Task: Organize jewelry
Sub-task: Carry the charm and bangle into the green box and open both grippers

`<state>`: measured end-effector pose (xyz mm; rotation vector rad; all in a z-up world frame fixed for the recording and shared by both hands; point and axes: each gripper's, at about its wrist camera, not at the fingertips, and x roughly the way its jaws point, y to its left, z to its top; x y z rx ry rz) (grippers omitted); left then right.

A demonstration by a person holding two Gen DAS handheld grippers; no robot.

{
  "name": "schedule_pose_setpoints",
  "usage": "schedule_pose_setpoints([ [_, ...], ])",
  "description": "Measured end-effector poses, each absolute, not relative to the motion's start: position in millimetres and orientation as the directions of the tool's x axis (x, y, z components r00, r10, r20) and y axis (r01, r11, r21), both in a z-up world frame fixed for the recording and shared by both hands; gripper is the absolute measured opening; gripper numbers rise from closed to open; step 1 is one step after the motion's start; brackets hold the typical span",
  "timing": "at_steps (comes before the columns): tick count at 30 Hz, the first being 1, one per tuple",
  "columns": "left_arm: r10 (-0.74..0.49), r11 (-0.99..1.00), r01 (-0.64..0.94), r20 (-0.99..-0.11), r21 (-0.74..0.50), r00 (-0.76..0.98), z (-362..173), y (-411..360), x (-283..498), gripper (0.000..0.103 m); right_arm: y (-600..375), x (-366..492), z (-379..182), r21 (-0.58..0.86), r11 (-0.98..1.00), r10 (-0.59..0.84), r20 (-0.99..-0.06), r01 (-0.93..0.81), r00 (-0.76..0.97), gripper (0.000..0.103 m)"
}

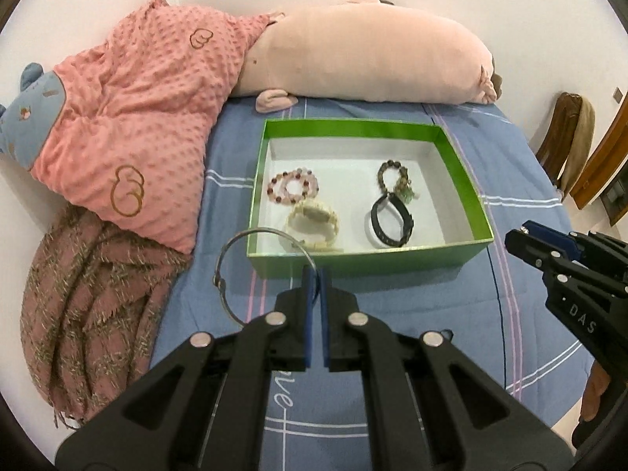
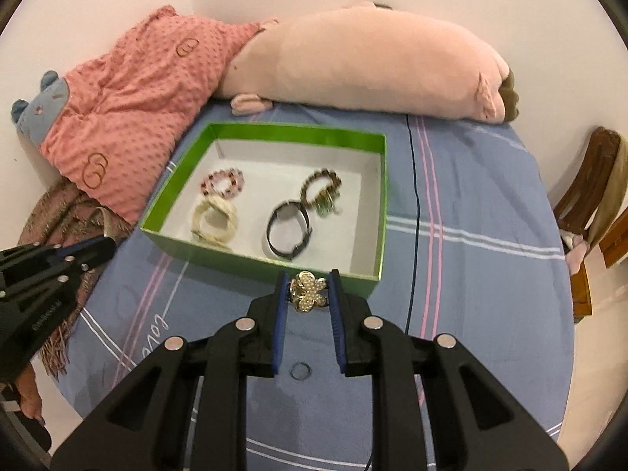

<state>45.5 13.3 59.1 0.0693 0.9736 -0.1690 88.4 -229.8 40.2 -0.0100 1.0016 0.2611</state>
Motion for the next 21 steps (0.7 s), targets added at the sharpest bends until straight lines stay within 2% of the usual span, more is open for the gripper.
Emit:
schedule_pose_setpoints([
  [12, -0.120, 0.983, 0.183, -0.782, -0.008, 0.611, 90, 5, 65, 0.003, -216, 111, 84, 0.106, 0.960, 0.243, -0.773, -0.258, 0.587, 0.020],
  [21, -0.116, 0.984, 0.181, -0.775, -0.003, 0.621, 98, 0, 95, 0.003, -216, 138, 93, 0.113, 0.964, 0.240, -0.760, -0.241, 0.604, 0.020],
])
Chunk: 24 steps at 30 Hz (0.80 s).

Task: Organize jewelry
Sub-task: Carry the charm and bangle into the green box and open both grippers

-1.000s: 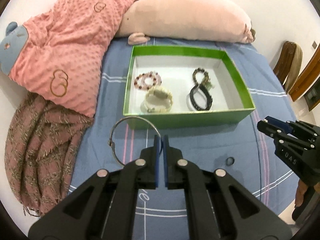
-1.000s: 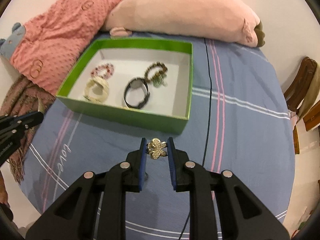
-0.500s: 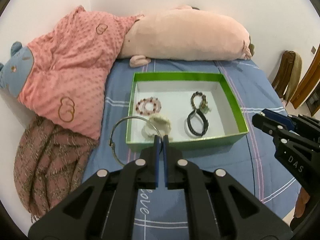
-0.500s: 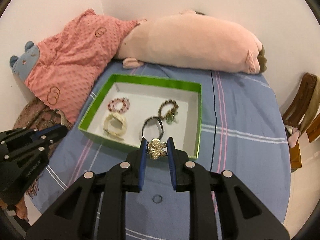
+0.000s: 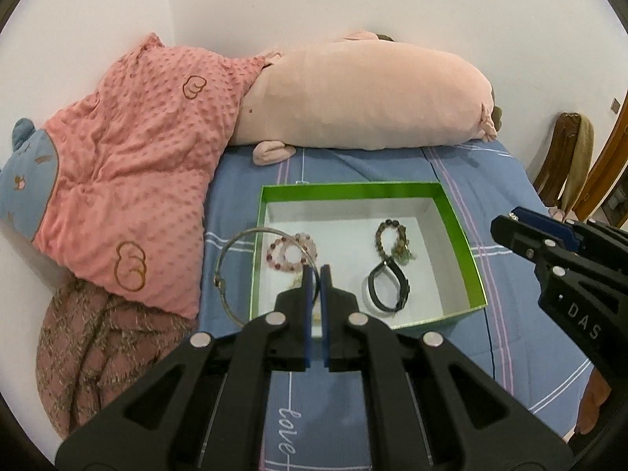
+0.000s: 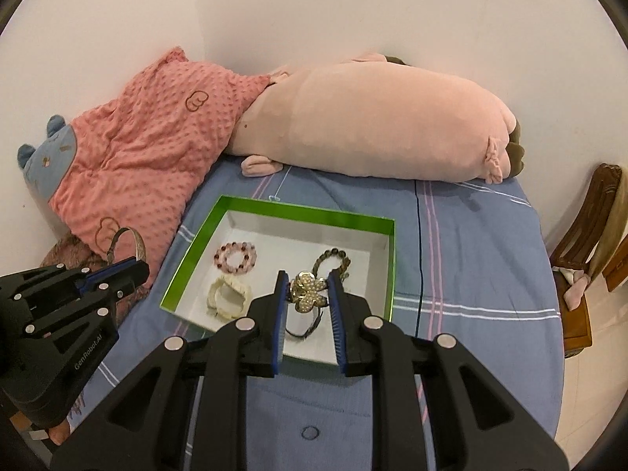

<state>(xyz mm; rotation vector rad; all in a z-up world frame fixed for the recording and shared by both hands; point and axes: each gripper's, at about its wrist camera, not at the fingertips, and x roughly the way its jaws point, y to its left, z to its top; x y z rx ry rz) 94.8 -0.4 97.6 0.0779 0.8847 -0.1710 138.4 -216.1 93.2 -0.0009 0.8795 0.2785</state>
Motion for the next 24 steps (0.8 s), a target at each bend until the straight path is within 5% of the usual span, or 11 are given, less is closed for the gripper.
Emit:
schedule_pose_setpoints([
  [24, -0.124, 0.981, 0.192, -0.867, -0.034, 0.482, 18, -22, 193, 0.004, -204, 240, 9, 0.114, 0.970, 0.203, -0.864, -0.214, 0.461, 0.020],
])
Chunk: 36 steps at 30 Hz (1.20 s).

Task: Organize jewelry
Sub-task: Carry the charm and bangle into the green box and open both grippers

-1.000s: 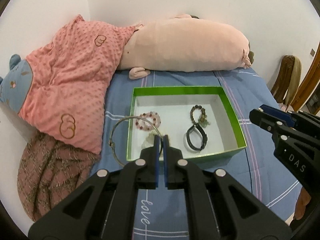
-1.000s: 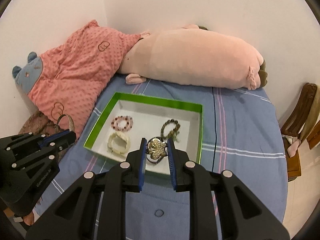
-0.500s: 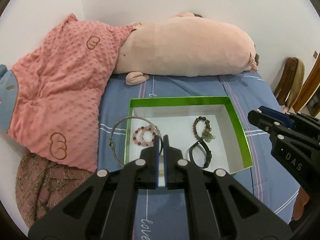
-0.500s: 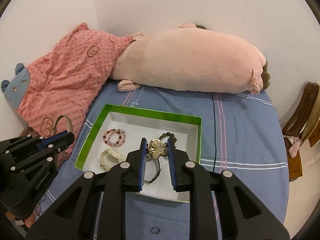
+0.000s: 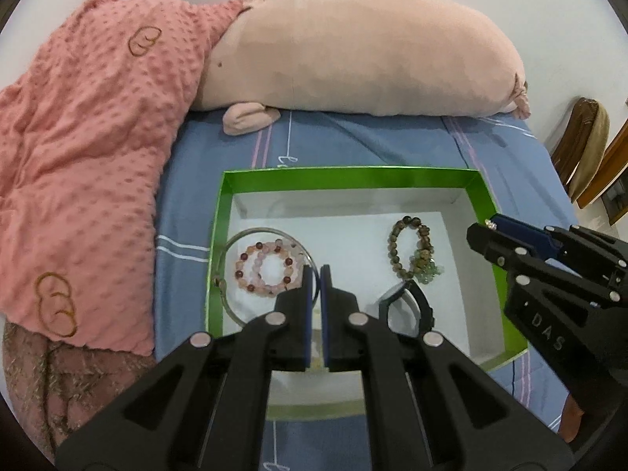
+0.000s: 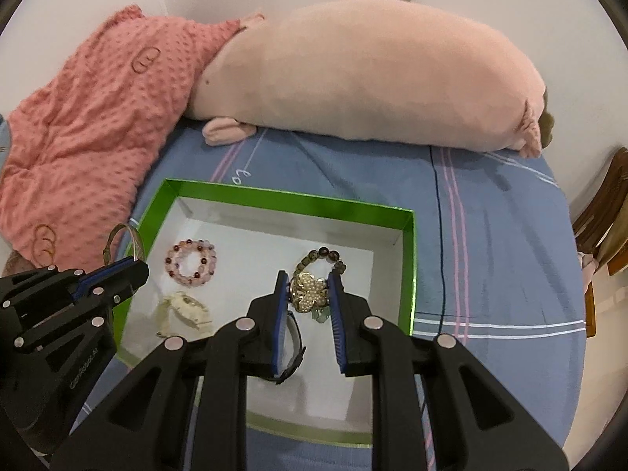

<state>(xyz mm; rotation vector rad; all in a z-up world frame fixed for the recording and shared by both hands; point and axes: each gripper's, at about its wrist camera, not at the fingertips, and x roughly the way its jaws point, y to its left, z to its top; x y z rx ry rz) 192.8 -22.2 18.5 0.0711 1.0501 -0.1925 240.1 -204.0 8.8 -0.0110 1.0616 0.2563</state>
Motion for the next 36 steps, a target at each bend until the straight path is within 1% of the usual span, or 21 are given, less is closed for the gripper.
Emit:
schedule_pose_setpoints([
  [11, -0.109, 0.983, 0.179, -0.906, -0.037, 0.409, -24, -23, 217, 0.004, -196, 266, -41, 0.120, 0.972, 0.190, -0.906, -0.201, 0.379, 0.020],
  [21, -0.111, 0.984, 0.174, -0.916, -0.046, 0.386, -39, -19, 221, 0.005, -195, 268, -60, 0.107, 0.975, 0.170, -0.927, -0.197, 0.335, 0.021],
  [23, -0.108, 0.984, 0.173, -0.916, -0.044, 0.387, -38, -18, 220, 0.005, -195, 268, -61, 0.103, 0.975, 0.164, -0.930, -0.194, 0.329, 0.026],
  [25, -0.107, 0.984, 0.174, -0.914, -0.040, 0.392, -36, -18, 219, 0.006, -197, 266, -59, 0.111, 0.976, 0.169, -0.928, -0.186, 0.333, 0.040],
  [28, -0.101, 0.985, 0.166, -0.908, -0.035, 0.407, -27, -14, 214, 0.006, -199, 264, -52, 0.116, 0.976, 0.175, -0.921, -0.182, 0.348, 0.041],
  [33, -0.101, 0.987, 0.156, -0.887, -0.033, 0.451, -1, -6, 196, 0.018, -204, 255, -26, 0.118, 0.976, 0.183, -0.902, -0.185, 0.391, 0.041],
  [36, -0.106, 0.987, 0.157, -0.871, -0.033, 0.480, 18, -3, 177, 0.021, -208, 243, -7, 0.127, 0.972, 0.200, -0.887, -0.198, 0.415, 0.041],
])
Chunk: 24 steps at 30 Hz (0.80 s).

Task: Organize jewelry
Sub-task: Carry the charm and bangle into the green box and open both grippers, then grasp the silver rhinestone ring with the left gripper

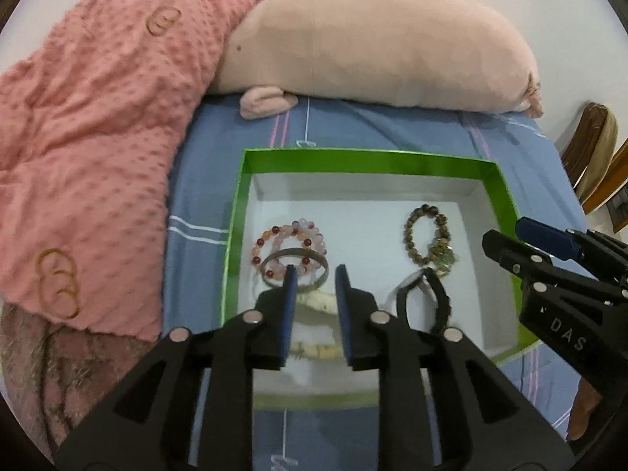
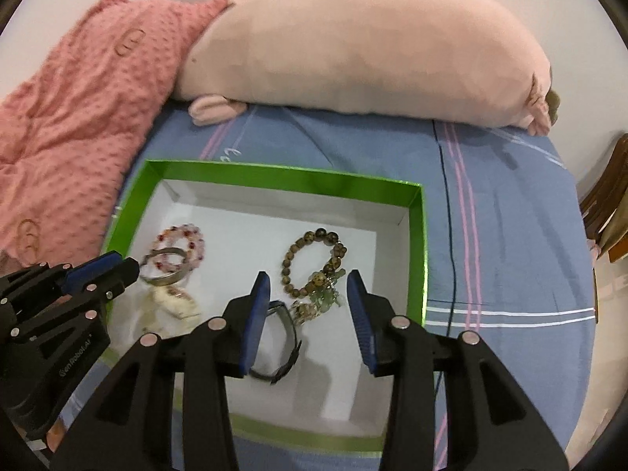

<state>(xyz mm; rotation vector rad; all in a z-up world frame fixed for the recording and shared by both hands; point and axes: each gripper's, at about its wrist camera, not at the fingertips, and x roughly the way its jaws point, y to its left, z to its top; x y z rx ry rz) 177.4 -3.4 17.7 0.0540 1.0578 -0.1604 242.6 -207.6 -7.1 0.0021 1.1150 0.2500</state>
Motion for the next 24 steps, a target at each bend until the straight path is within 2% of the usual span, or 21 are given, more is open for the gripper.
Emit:
schedule_pose_setpoints([
  [6, -0.121, 0.982, 0.187, -0.852, -0.028, 0.509, 43, -1, 129, 0.026, -205, 204, 28, 0.130, 0.959, 0.234, -0.862, -0.251, 0.449, 0.041],
  [11, -0.133, 0.972, 0.234, -0.879, -0.025, 0.459, 30, 3, 72, 0.027, -210, 149, 34, 0.149, 0.939, 0.276, -0.865, -0.309, 0.420, 0.041],
  [15, -0.150, 0.953, 0.300, -0.929, -0.045, 0.337, -10, -2, 26, 0.027, -219, 112, 12, 0.122, 0.937, 0.244, -0.899, -0.328, 0.363, 0.041],
  [21, -0.196, 0.891, 0.443, -0.964, -0.098, 0.179, -48, -22, -19, 0.027, -236, 80, -50, 0.088, 0.953, 0.160, -0.959, -0.290, 0.235, 0.041],
  [24, -0.205, 0.860, 0.497, -0.970, -0.114, 0.132, -57, -32, -31, 0.033, -241, 72, -69, 0.087, 0.960, 0.142, -0.970, -0.265, 0.196, 0.041],
])
